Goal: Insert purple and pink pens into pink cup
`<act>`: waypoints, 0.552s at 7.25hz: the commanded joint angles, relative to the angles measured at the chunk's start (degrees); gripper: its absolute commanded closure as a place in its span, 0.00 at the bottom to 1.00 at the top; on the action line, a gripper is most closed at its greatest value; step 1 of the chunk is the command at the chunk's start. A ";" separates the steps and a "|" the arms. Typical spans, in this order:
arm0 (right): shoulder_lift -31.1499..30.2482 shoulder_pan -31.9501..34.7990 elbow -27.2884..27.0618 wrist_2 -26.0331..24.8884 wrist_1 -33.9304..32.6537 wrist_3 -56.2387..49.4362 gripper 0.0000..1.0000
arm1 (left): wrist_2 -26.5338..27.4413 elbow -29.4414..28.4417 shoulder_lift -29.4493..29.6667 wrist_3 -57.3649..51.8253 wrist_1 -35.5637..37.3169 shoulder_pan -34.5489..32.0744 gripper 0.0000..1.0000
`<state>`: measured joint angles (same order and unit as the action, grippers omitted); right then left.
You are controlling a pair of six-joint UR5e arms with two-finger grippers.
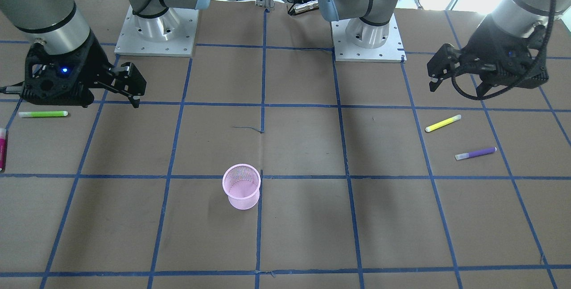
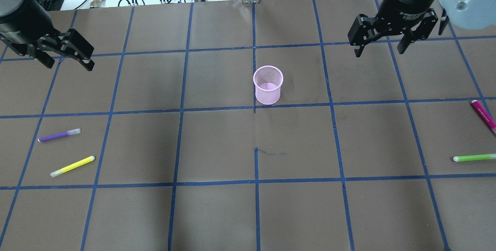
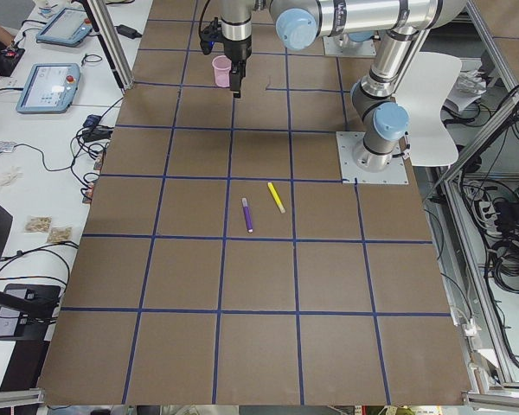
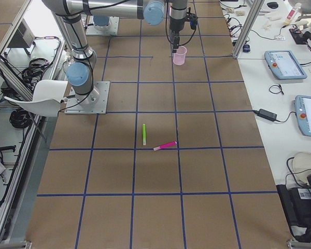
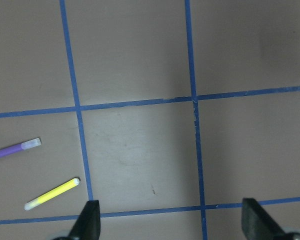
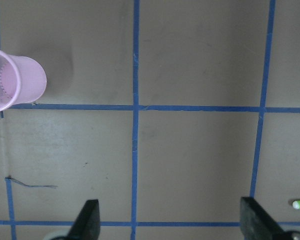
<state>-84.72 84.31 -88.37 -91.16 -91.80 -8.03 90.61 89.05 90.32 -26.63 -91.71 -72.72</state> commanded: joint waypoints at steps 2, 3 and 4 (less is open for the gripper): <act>7.00 -16.50 -1.88 -0.33 -6.15 -22.92 0.00 | -2.18 0.86 2.48 -22.70 0.47 9.86 0.00; 9.37 -21.76 -4.07 -1.29 -11.59 -30.73 0.00 | -6.28 1.47 3.62 -32.16 0.74 11.97 0.00; 11.40 -26.86 -6.53 -1.30 -17.47 -38.56 0.00 | -8.93 2.61 5.37 -40.69 1.26 15.47 0.00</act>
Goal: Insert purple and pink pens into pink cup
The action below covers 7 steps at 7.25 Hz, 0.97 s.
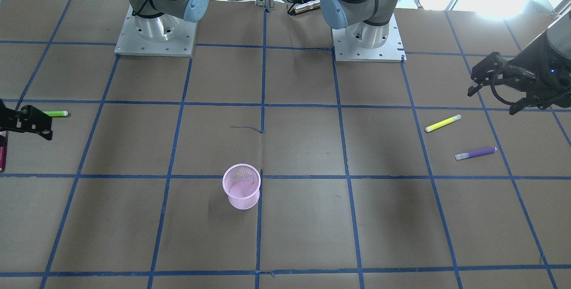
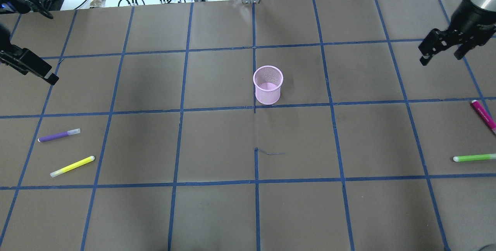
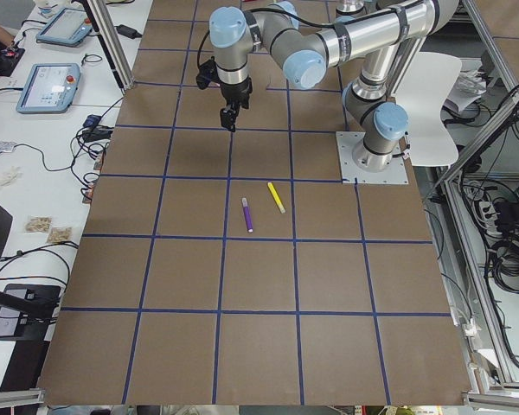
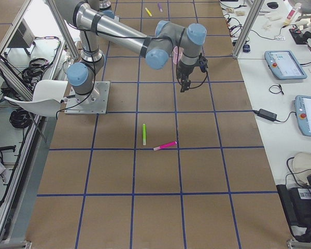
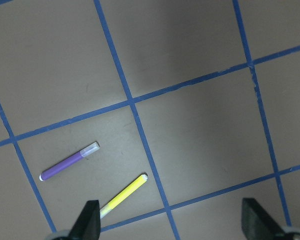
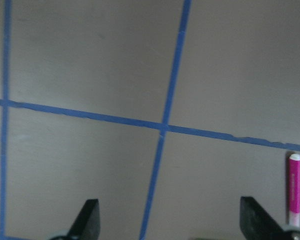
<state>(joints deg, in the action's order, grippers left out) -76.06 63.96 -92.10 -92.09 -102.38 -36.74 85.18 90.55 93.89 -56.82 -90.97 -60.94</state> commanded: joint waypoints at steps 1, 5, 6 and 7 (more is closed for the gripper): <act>5.10 -11.18 -5.96 -0.29 -13.66 -16.71 0.00 | -4.84 2.60 3.74 -17.81 4.10 7.55 0.00; 13.81 -16.58 -9.24 -0.46 -27.52 -28.99 0.00 | -7.55 6.30 12.26 -54.74 12.40 13.63 0.00; 14.53 -16.76 -9.15 -0.37 -27.53 -29.17 0.00 | -7.75 7.61 14.20 -63.33 12.40 16.17 0.00; 14.62 -16.76 -8.98 -0.37 -27.53 -30.31 0.00 | -7.84 8.84 15.95 -67.94 13.36 18.20 0.00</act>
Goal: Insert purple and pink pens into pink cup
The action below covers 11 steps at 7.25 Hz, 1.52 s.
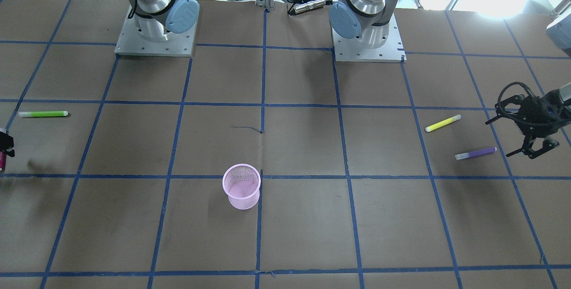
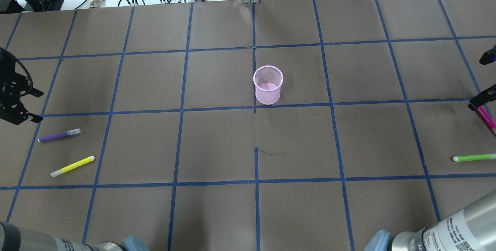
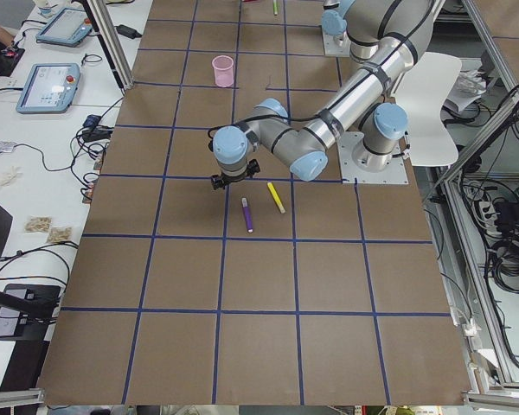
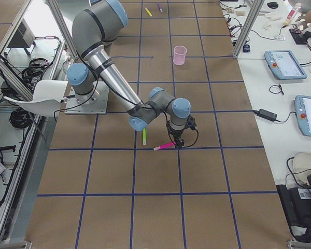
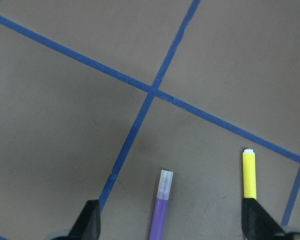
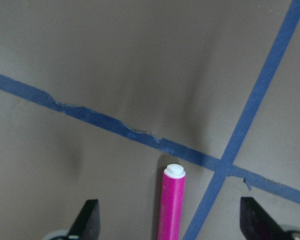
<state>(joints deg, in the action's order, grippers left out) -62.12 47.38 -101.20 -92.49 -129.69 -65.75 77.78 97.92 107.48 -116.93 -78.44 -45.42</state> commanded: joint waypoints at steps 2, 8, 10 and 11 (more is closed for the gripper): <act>2.08 -0.18 0.48 0.11 -1.08 -1.39 0.00 | -3.85 2.62 5.62 -19.59 3.55 5.33 0.03; 2.27 -0.18 0.57 -0.24 -1.62 -0.69 1.00 | -5.18 1.66 12.93 -28.61 4.70 9.83 0.05; 0.61 0.43 1.27 -0.24 -1.09 0.18 1.00 | -5.26 1.75 13.02 -29.14 4.70 9.83 0.35; -2.97 1.48 1.71 1.07 1.00 3.41 1.00 | -5.27 1.66 13.02 -29.14 4.79 9.83 0.76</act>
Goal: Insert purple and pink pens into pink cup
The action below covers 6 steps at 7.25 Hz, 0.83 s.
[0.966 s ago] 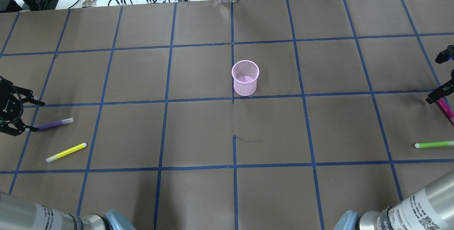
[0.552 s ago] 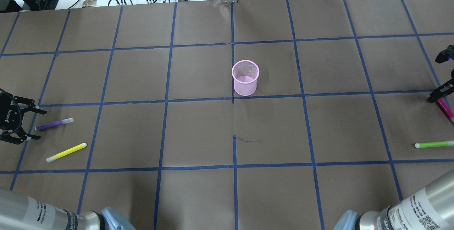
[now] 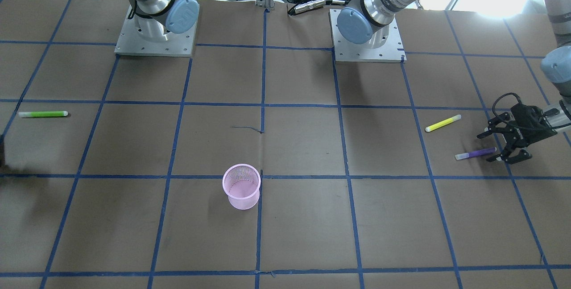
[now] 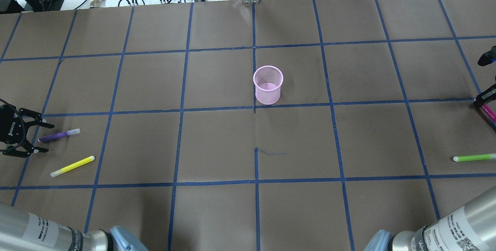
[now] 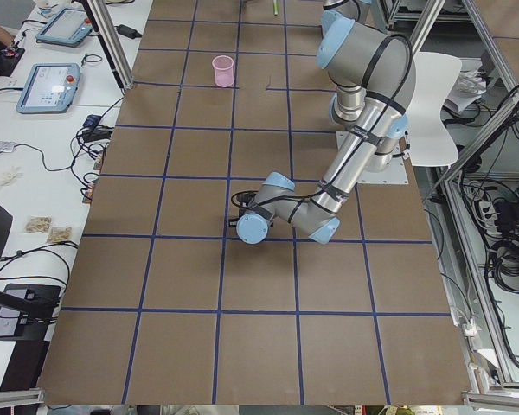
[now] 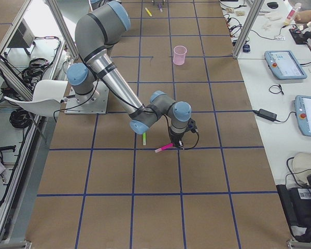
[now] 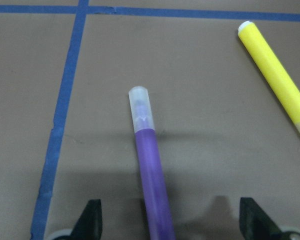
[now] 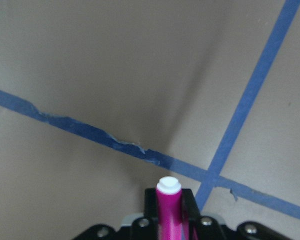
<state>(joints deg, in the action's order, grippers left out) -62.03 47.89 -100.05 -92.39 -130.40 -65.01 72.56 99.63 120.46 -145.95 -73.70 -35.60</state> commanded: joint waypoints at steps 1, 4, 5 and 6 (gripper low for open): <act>-9.45 5.33 0.47 5.85 7.21 3.56 1.00 | -0.05 -0.05 0.13 0.05 0.05 0.00 0.94; -22.67 22.36 -0.40 22.21 12.28 13.89 1.00 | -0.31 -0.74 -0.57 1.02 -0.04 -0.08 1.00; -23.74 27.99 -0.75 23.64 11.24 18.90 1.00 | -0.23 -1.10 -1.80 3.63 0.05 -0.34 1.00; -23.58 34.14 -1.45 24.09 4.09 22.26 1.00 | -0.23 -1.54 -3.20 7.66 -0.04 -0.70 1.00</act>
<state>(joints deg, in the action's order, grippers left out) -84.78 74.67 -100.79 -69.88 -120.77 -47.59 72.33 98.60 118.78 -142.22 -73.69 -35.94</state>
